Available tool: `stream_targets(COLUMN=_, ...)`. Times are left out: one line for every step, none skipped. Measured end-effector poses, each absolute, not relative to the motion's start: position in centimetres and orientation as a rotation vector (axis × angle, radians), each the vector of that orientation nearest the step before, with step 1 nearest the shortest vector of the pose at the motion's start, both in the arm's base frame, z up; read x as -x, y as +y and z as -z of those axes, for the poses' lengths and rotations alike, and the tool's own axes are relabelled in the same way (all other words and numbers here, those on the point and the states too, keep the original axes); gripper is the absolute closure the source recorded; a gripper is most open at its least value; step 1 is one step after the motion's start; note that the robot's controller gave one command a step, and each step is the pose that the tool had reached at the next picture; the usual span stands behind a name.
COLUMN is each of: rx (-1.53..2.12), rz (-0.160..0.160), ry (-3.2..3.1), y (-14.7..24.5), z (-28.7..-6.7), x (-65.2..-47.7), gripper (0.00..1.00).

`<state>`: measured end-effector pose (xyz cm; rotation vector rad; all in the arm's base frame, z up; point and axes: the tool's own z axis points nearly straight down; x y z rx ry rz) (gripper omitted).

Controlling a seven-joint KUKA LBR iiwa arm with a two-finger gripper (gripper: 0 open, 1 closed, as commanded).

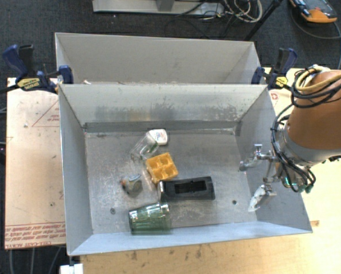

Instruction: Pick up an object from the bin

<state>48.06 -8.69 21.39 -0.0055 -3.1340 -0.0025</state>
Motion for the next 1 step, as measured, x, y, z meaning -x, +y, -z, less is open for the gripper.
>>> stream_targets(rx=0.001, rz=0.001, ry=-3.142, y=-8.65, z=-21.77, x=-48.24, gripper=0.0)
